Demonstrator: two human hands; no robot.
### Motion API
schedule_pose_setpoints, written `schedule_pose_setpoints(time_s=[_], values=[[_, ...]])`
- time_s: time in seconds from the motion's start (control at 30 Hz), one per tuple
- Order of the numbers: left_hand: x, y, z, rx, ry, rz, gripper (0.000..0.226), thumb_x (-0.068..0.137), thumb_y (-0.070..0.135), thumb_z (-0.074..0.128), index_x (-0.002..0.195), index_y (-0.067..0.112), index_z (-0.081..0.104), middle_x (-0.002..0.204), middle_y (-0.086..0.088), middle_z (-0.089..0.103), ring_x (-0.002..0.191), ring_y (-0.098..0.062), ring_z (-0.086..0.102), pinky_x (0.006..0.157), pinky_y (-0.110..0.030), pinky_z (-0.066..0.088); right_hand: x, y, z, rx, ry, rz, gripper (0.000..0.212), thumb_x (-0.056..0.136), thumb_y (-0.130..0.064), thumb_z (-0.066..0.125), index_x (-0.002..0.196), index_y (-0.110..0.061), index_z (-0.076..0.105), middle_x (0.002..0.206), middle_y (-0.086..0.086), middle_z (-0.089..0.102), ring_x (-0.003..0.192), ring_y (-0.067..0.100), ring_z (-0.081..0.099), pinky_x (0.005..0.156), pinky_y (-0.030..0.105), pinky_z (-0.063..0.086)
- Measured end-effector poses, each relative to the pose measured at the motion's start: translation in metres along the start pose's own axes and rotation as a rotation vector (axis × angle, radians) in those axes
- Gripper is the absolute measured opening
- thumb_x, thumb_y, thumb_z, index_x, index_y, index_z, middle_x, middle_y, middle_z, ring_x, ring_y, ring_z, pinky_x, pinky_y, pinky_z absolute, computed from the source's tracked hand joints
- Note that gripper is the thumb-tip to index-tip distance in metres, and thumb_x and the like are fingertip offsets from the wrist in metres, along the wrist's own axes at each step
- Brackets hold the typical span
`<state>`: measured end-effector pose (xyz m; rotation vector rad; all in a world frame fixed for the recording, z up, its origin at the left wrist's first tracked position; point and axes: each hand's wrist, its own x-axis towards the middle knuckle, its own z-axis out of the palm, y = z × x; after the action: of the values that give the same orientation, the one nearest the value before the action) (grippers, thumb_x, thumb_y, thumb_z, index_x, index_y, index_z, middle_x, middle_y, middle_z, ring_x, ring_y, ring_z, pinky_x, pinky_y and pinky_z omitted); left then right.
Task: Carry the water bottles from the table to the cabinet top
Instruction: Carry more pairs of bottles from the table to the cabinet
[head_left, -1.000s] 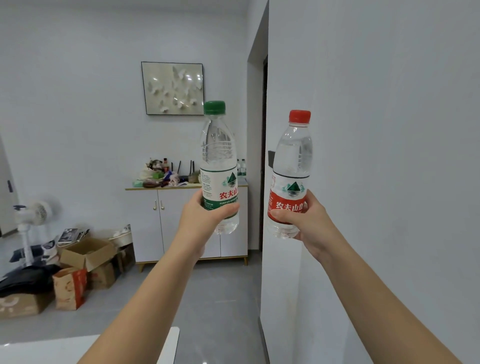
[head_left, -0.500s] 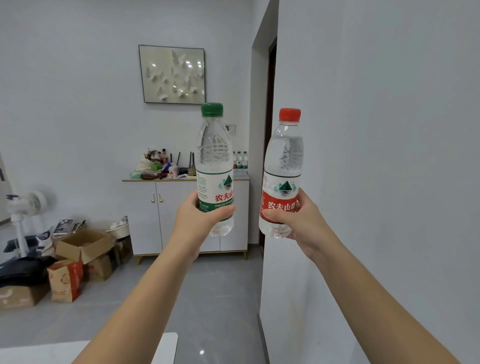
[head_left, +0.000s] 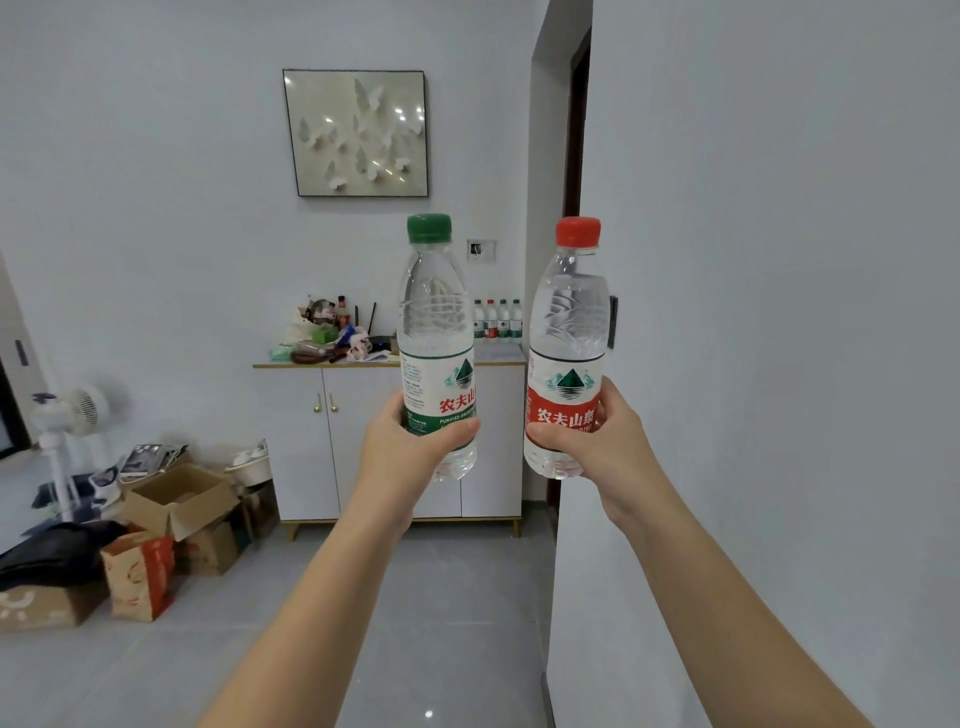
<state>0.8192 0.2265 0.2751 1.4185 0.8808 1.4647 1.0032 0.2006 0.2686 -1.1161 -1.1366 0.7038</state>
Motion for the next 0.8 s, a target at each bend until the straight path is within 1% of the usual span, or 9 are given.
schedule_pose_setpoints(time_s=[0.1, 0.2, 0.3, 0.37, 0.47, 0.53, 0.67, 0.73, 0.8], values=[[0.028, -0.018, 0.012, -0.003, 0.031, 0.003, 0.042, 0.072, 0.003, 0.080, 0.102, 0.027, 0.063, 0.098, 0.007, 0.072, 0.093, -0.013, 0.068, 0.077, -0.030, 0.054, 0.035, 0.013, -0.002, -0.015, -0.015, -0.005, 0.069, 0.070, -0.009, 0.086, 0.127, -0.027, 0.051, 0.117, -0.005, 0.065, 0.109, 0.018, 0.062, 0.095, 0.046, 0.054], [0.052, -0.036, 0.021, -0.001, 0.045, -0.003, 0.041, 0.072, 0.001, 0.080, 0.094, 0.032, 0.063, 0.089, 0.014, 0.073, 0.085, -0.006, 0.069, 0.074, -0.027, 0.053, 0.064, 0.029, -0.001, -0.014, -0.026, -0.005, 0.071, 0.070, -0.009, 0.086, 0.128, -0.028, 0.050, 0.115, -0.007, 0.064, 0.107, 0.015, 0.062, 0.093, 0.041, 0.055], [0.075, -0.052, 0.028, 0.010, 0.047, -0.019, 0.043, 0.072, 0.002, 0.081, 0.094, 0.034, 0.061, 0.094, 0.013, 0.072, 0.089, -0.007, 0.068, 0.073, -0.024, 0.052, 0.091, 0.044, 0.002, 0.005, -0.029, 0.005, 0.066, 0.070, -0.009, 0.086, 0.122, -0.032, 0.050, 0.110, -0.012, 0.064, 0.104, 0.011, 0.063, 0.087, 0.033, 0.054], [0.092, -0.063, 0.032, 0.013, 0.054, -0.026, 0.044, 0.072, 0.003, 0.081, 0.095, 0.035, 0.061, 0.096, 0.013, 0.071, 0.090, -0.007, 0.067, 0.071, -0.022, 0.051, 0.111, 0.053, 0.006, 0.015, -0.030, 0.010, 0.064, 0.071, -0.009, 0.085, 0.119, -0.033, 0.050, 0.107, -0.013, 0.064, 0.101, 0.009, 0.063, 0.085, 0.032, 0.054], [0.122, -0.082, 0.034, 0.012, 0.063, -0.044, 0.044, 0.072, 0.003, 0.081, 0.096, 0.034, 0.061, 0.096, 0.013, 0.071, 0.088, -0.004, 0.067, 0.068, -0.019, 0.050, 0.143, 0.070, 0.015, 0.014, -0.011, 0.014, 0.063, 0.071, -0.010, 0.085, 0.118, -0.033, 0.049, 0.106, -0.015, 0.063, 0.099, 0.008, 0.062, 0.082, 0.029, 0.053], [0.147, -0.095, 0.034, 0.008, 0.057, -0.056, 0.043, 0.073, 0.004, 0.081, 0.097, 0.034, 0.061, 0.097, 0.012, 0.071, 0.088, -0.005, 0.067, 0.068, -0.021, 0.050, 0.166, 0.083, 0.023, 0.021, 0.008, 0.017, 0.063, 0.072, -0.011, 0.085, 0.117, -0.034, 0.049, 0.106, -0.015, 0.062, 0.098, 0.008, 0.061, 0.080, 0.027, 0.051], [0.207, -0.127, 0.031, 0.004, 0.032, -0.070, 0.042, 0.073, 0.005, 0.080, 0.099, 0.033, 0.062, 0.094, 0.013, 0.073, 0.088, -0.006, 0.068, 0.070, -0.025, 0.052, 0.218, 0.112, 0.038, 0.030, 0.037, 0.023, 0.060, 0.072, -0.010, 0.085, 0.112, -0.037, 0.049, 0.102, -0.018, 0.061, 0.093, 0.005, 0.061, 0.068, 0.017, 0.047], [0.241, -0.146, 0.029, 0.008, 0.005, -0.073, 0.042, 0.073, 0.005, 0.080, 0.101, 0.030, 0.064, 0.096, 0.010, 0.074, 0.090, -0.010, 0.069, 0.072, -0.027, 0.053, 0.246, 0.127, 0.046, 0.025, 0.056, 0.023, 0.059, 0.072, -0.010, 0.085, 0.110, -0.038, 0.049, 0.103, -0.018, 0.061, 0.094, 0.005, 0.061, 0.067, 0.017, 0.047], [0.278, -0.163, 0.025, 0.002, -0.019, -0.090, 0.042, 0.073, 0.004, 0.080, 0.099, 0.031, 0.063, 0.097, 0.009, 0.073, 0.091, -0.012, 0.069, 0.072, -0.028, 0.053, 0.275, 0.140, 0.055, 0.022, 0.079, 0.028, 0.060, 0.072, -0.009, 0.084, 0.113, -0.037, 0.049, 0.104, -0.018, 0.062, 0.095, 0.005, 0.061, 0.068, 0.017, 0.048]])
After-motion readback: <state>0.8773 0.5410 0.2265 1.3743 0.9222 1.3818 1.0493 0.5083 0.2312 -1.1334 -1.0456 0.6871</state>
